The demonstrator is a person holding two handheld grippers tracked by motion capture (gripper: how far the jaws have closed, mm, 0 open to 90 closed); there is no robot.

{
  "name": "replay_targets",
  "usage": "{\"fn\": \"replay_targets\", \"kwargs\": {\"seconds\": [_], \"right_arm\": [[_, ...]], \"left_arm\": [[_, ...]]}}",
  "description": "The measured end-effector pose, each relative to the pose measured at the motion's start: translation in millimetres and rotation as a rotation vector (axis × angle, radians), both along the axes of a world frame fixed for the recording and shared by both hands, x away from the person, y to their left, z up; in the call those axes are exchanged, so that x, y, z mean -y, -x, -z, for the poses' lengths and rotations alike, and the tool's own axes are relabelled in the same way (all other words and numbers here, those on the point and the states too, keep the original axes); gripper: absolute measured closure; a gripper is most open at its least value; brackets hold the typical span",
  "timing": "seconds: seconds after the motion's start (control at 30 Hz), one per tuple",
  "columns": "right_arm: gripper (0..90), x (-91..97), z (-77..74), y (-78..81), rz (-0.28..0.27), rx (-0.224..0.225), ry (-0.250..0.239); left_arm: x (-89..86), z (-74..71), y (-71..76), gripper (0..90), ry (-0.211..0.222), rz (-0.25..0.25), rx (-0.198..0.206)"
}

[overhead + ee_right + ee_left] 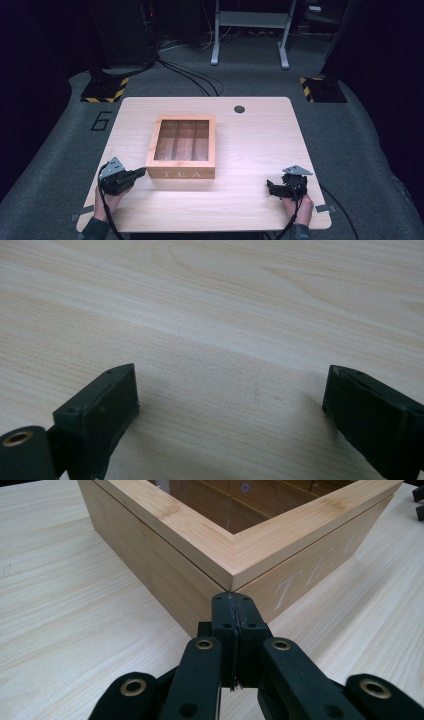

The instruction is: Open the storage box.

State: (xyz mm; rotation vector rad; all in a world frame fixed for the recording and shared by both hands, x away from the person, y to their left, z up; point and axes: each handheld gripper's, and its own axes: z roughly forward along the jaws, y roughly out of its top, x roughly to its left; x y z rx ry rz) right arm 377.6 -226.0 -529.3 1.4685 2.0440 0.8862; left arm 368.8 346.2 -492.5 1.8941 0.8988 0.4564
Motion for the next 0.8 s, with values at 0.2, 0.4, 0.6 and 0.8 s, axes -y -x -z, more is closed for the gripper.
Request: {"fn": "replay_targets", "kwargs": {"seconds": [0.2,0.4,0.6,0.8], "right_arm": [[6.9,0.0,0.0,0.0,0.0,0.0,0.0],[6.9,0.0,0.0,0.0,0.0,0.0,0.0],[6.9,0.0,0.0,0.0,0.0,0.0,0.0],[6.9,0.0,0.0,0.0,0.0,0.0,0.0]], "left_arm": [[0.3,-0.8,-0.6,89.3,-0.006,0.001,-0.004],[0.8,-1.6,-4.4,89.7,-0.008,-0.007,-0.008],[-1.9,-0.4,-6.1,89.7,0.02,0.003,-0.023],[-3.3,0.0,-7.3,89.6,0.036,0.007,-0.02]]}}
